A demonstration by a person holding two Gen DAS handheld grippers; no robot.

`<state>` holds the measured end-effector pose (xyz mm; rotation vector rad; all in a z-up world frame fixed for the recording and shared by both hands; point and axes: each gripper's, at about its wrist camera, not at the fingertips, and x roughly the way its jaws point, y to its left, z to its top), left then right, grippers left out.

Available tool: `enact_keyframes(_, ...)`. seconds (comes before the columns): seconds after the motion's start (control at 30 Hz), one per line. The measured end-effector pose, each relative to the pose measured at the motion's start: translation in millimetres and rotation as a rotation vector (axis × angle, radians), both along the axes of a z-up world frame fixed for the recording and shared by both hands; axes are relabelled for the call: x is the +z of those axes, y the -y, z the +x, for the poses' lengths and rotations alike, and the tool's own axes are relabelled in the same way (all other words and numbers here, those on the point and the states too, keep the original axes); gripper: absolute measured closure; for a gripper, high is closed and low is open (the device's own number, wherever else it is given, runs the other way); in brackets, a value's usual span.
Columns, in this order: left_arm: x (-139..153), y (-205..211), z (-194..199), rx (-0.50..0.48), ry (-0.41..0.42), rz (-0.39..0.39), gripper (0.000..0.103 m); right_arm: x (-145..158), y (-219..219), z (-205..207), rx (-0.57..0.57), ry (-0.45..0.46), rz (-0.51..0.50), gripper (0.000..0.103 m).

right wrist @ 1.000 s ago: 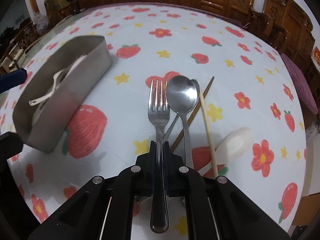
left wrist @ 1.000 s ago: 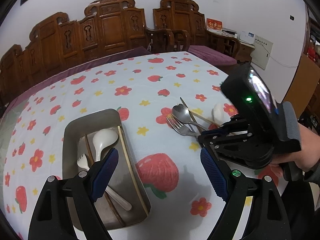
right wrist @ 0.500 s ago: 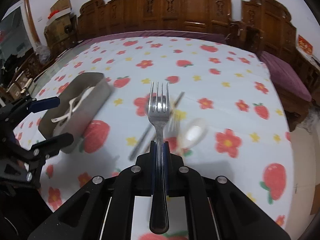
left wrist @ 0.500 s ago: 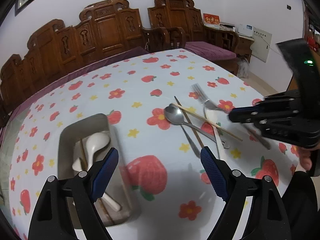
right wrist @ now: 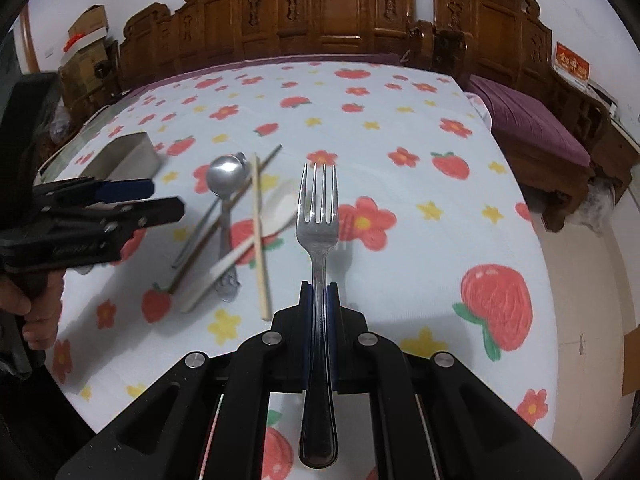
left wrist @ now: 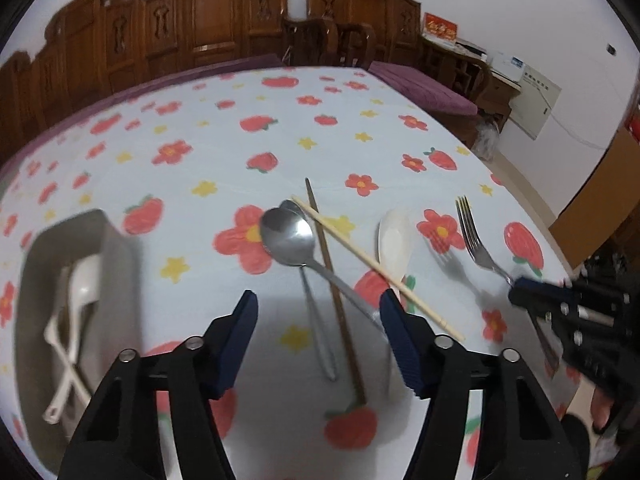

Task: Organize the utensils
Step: 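Grasp the large metal spoon with the left tool while the right tool holds the metal fork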

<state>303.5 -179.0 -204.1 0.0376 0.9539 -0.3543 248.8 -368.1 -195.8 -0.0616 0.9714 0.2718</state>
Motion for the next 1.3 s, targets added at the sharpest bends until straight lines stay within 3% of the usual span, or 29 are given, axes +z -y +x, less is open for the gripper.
enact_keyframes(0.13,-10,8,17,0.027,-0.045,-0.035,0.058,-8,7,2,-0.016,-0.014,-0.002,0.095)
enact_keyframes(0.37,-26,17,29,0.038,-0.086,-0.025,0.077,-15,19,4,-0.045,-0.031,0.013,0.094)
enact_keyframes(0.7,-34,19,38,0.038,-0.109,-0.041,0.079,-12,19,4,-0.047,-0.018,0.017,0.094)
enact_keyframes(1.0,-30,18,39,0.05,-0.097,-0.046,0.097,-14,16,2,-0.04,-0.024,0.011,0.094)
enact_keyframes(1.3,-16,19,29,0.026,-0.053,-0.029,0.099,-16,10,0,-0.026,-0.027,0.0,0.094)
